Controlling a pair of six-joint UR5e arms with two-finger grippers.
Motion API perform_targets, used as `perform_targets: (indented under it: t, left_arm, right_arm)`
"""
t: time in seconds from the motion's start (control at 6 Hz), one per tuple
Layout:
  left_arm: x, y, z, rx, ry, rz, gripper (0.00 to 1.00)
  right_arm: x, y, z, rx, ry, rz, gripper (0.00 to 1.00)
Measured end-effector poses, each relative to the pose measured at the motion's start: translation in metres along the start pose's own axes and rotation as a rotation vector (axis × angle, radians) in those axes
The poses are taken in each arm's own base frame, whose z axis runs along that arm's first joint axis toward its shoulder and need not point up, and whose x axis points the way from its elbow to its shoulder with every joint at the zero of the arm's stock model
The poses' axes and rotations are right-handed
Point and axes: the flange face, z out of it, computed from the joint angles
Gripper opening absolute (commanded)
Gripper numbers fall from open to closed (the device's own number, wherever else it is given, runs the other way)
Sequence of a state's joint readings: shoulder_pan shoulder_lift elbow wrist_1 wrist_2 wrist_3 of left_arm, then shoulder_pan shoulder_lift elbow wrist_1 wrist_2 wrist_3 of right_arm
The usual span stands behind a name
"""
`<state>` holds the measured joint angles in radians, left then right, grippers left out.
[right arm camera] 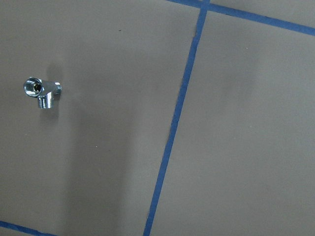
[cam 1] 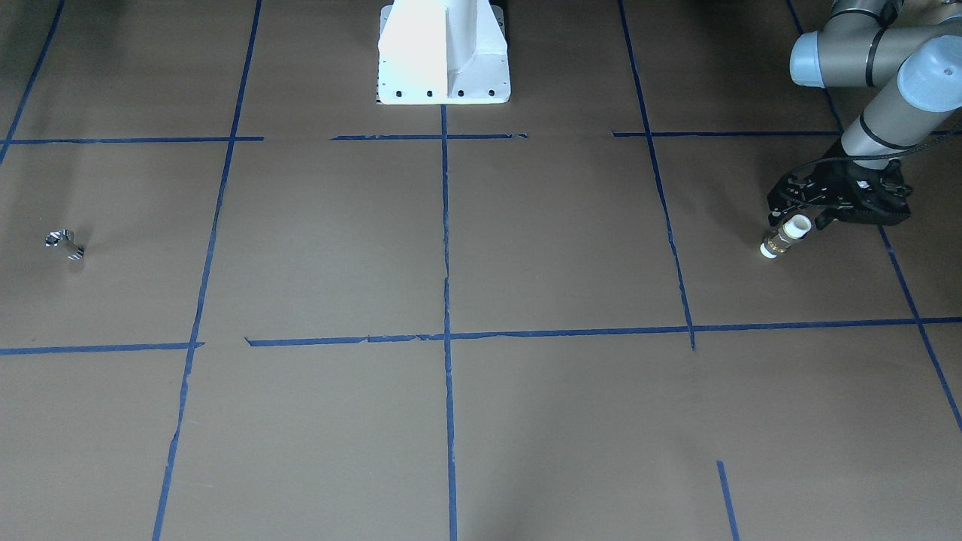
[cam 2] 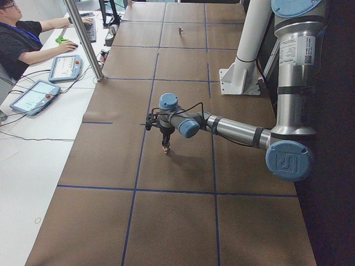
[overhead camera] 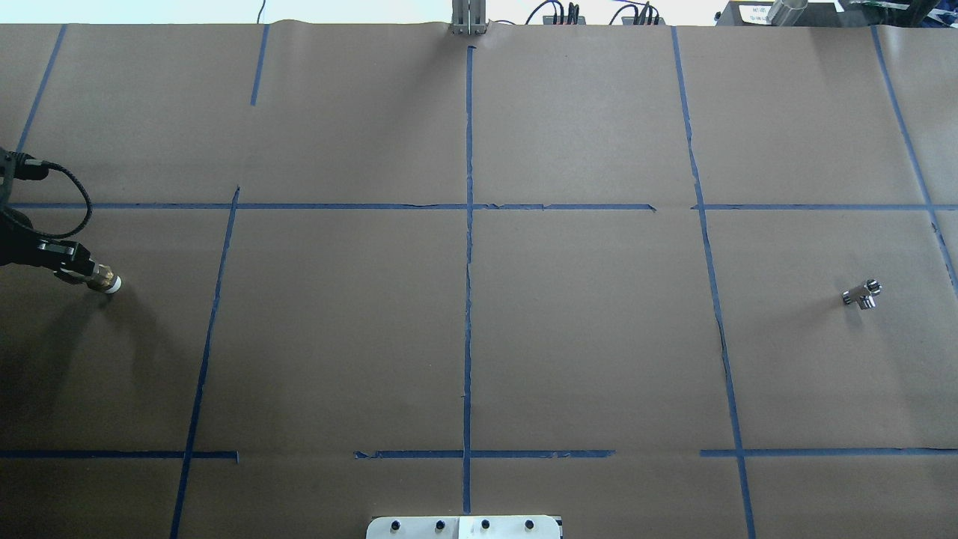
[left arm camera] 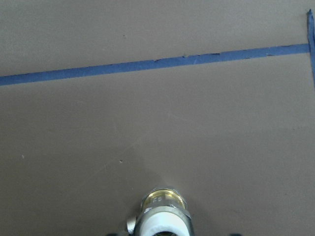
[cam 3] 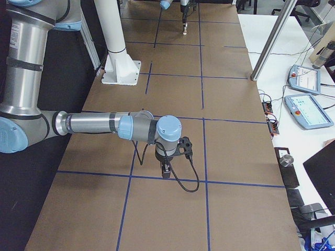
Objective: Assemble PPR valve and pipe with both arms
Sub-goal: 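Lift the white fitting with the left gripper and carry it to table center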
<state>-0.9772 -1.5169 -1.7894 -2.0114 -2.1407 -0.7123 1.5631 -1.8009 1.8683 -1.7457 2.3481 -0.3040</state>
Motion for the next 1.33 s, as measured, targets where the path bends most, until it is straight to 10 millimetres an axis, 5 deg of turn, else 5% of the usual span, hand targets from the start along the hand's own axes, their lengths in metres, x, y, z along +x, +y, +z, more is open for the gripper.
perform_targets:
  t: [0.33, 0.67, 1.0, 1.33]
  left_arm:
    - [0.004, -0.002, -0.013, 0.017, 0.009, -0.01, 0.0]
    - [0.049, -0.018, -0.049, 0.036, 0.029, -0.097, 0.0]
    - [0.14, -0.046, -0.074, 0.04, 0.08, -0.068, 0.0]
    - [0.291, -0.054, -0.075, 0.008, 0.041, 0.004, 0.04]
  right_arm:
    - [0.0, 0.0, 0.0, 0.001, -0.001, -0.001, 1.0]
    - [-0.001, 0.0, 0.0, 0.003, -0.007, -0.002, 1.0]
    - [-0.001, 0.0, 0.0, 0.003, -0.009, -0.001, 1.0]
    - [-0.001, 0.0, 0.0, 0.002, -0.01, 0.0, 1.0]
